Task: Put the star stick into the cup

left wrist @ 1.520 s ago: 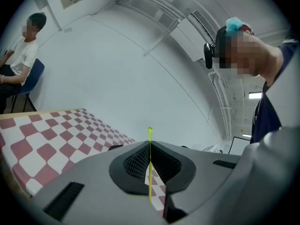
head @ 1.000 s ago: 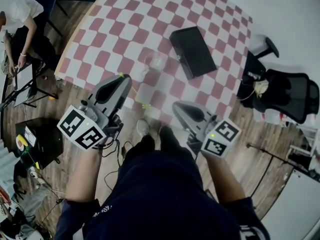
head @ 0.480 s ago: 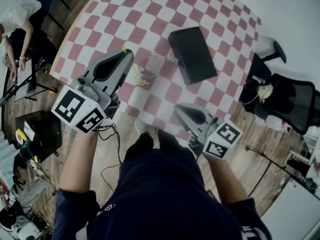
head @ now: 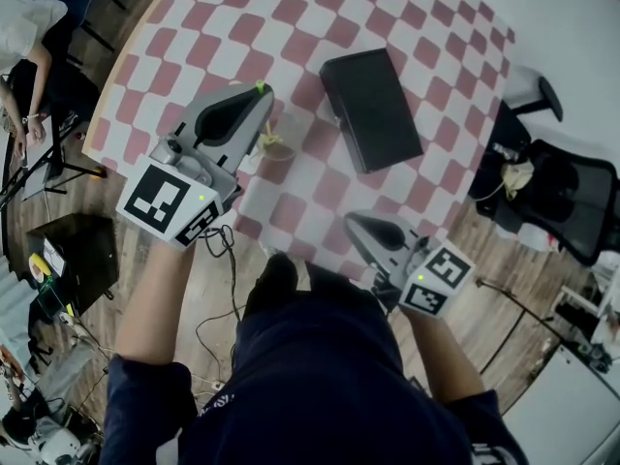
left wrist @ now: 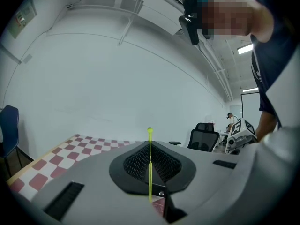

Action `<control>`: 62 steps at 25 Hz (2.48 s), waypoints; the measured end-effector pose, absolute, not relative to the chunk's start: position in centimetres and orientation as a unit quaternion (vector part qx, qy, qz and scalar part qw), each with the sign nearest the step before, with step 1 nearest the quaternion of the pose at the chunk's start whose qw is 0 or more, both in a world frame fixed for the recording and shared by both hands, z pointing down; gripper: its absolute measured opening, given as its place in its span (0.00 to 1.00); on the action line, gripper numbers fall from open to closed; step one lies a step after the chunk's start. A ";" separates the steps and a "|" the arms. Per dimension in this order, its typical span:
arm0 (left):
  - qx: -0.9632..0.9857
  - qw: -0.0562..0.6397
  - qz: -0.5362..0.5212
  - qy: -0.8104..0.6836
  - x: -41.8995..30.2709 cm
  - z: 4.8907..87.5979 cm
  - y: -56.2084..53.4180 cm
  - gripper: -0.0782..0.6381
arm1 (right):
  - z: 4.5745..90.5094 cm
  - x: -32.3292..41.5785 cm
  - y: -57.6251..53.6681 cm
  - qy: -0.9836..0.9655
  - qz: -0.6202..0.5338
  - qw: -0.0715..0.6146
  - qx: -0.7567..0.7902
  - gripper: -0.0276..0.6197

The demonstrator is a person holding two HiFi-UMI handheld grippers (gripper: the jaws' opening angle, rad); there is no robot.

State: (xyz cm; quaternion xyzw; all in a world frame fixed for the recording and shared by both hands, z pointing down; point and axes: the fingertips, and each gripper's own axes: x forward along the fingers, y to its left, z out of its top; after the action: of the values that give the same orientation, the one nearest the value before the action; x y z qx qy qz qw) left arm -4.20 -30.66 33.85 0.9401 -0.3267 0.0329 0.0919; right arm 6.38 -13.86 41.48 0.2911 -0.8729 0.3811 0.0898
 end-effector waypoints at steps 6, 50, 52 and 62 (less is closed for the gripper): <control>0.941 0.067 0.051 -0.327 -2.9 37.1 -31.8 0.15 | 43.2 7.0 -13.4 -0.862 0.406 0.097 0.289 0.07; 0.944 -0.013 0.097 -0.316 0.7 44.0 -18.8 0.24 | 45.3 5.5 -7.8 -0.857 0.449 0.092 0.238 0.07; 0.944 -0.007 0.100 -0.313 0.8 44.2 -18.6 0.26 | 45.2 5.5 -7.8 -0.857 0.448 0.091 0.237 0.07; 0.950 0.094 0.120 -0.272 1.0 46.5 -16.9 0.40 | 45.0 5.4 -7.2 -0.860 0.445 0.089 0.233 0.07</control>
State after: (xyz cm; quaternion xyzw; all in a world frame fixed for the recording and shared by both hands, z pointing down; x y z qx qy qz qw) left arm 1.03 -16.87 46.46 0.9502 -0.2720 0.1198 0.0941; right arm 5.41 -7.24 45.01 0.2333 -0.8601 0.4448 0.0895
